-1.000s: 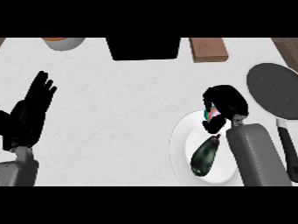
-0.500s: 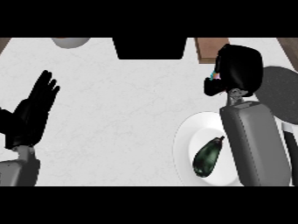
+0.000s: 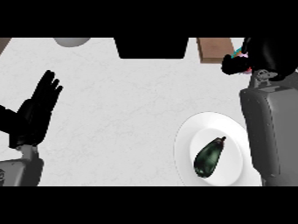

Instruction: Pick the cupcake from the plate and place it in the pan

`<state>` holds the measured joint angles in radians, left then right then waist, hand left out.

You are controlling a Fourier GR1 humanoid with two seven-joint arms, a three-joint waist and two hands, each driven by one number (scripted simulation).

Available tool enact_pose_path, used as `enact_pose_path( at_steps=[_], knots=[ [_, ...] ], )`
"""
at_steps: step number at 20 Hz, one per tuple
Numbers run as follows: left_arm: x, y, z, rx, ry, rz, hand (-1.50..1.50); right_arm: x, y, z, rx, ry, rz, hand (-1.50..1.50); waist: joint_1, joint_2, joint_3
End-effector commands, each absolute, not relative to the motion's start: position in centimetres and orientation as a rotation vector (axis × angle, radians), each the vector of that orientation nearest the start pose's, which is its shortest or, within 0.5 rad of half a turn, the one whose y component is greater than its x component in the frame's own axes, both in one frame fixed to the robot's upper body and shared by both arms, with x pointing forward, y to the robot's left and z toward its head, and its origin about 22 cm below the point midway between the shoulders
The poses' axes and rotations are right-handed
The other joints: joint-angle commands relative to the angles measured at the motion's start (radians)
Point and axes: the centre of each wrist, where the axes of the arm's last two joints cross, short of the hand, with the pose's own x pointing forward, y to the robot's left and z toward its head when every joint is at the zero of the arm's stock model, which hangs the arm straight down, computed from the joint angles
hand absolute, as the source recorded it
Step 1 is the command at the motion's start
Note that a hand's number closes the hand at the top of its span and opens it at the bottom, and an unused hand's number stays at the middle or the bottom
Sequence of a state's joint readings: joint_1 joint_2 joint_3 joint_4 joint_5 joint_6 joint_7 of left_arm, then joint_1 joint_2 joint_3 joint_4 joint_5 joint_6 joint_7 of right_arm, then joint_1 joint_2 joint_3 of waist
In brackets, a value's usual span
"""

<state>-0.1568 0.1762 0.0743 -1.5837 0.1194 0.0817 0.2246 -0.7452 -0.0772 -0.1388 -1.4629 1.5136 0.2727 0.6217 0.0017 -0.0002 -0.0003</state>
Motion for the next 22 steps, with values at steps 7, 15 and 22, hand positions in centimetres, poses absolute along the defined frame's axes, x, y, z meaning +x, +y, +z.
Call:
enact_pose_path(
  at_steps=[7, 15, 22],
  knots=[
    [28.9, 27.8, 5.5, 0.109, -1.524, 0.057, 0.0, 35.4, -30.0, 18.2, -1.561, -1.111, 0.449, 1.5, -0.004, 0.002, 0.001],
    [27.9, 27.8, 5.9, 0.101, -1.528, 0.033, 0.0, 35.4, -41.2, 14.2, -1.563, -1.115, 0.401, 1.5, 0.014, 0.008, 0.002],
    [28.0, 27.4, 4.4, 0.099, -1.537, 0.027, 0.0, 36.3, -44.3, 10.8, -1.449, -1.181, 0.444, 1.5, 0.021, 0.01, 0.002]
  ],
)
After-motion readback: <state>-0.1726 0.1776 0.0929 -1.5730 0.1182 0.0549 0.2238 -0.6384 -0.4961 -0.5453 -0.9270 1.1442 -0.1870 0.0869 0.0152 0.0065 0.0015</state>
